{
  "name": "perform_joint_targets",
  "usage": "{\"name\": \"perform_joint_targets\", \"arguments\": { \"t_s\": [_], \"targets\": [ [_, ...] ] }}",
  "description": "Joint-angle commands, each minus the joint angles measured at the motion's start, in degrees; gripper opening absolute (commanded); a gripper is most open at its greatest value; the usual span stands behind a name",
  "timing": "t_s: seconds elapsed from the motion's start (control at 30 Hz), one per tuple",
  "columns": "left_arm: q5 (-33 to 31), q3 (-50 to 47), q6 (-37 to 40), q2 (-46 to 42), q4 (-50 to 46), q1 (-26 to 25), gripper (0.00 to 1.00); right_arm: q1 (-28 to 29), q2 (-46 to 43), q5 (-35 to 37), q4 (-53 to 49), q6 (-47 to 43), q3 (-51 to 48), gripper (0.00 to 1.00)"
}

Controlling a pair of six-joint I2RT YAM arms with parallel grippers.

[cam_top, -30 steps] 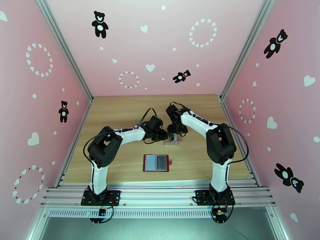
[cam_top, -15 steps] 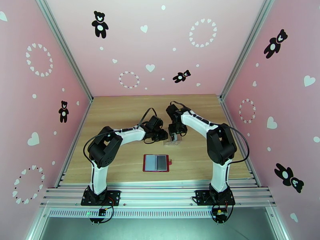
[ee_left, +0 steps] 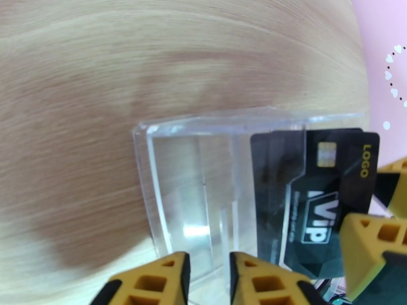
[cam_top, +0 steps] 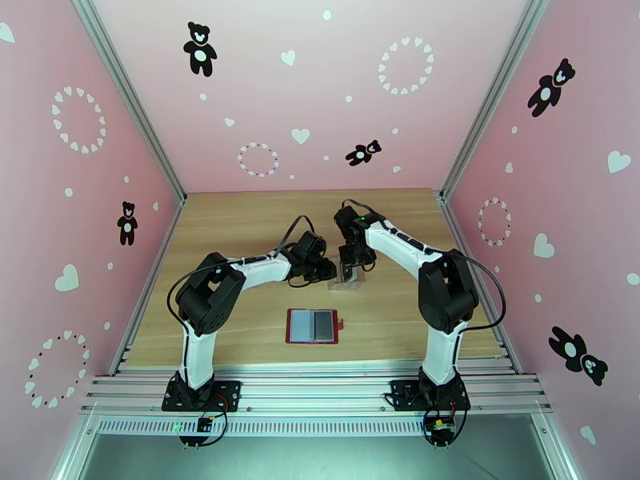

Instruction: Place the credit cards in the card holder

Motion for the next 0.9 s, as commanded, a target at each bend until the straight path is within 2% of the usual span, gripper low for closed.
{"name": "perform_joint_targets", "arguments": {
  "t_s": [0.0,0.4,0.87],
  "targets": [
    [-0.79,-0.42,0.84,1.94,-3.17,0.79,0.27,-0.84,-1.83,2.86,-3.74,-0.67,0.60,0.37],
    [-0.64,-0.29,0.98,1.85,-3.44,0.80,0.26,-0.83,-1.91,2.07,-4.22,-0.91,0.77,0.16],
    [-0.50,-0.45,1.06,1.71,-3.29,0.80,0.26,-0.84,-2.79,-0.14,-4.40,-0.74,1.04,0.01]
  ]
}}
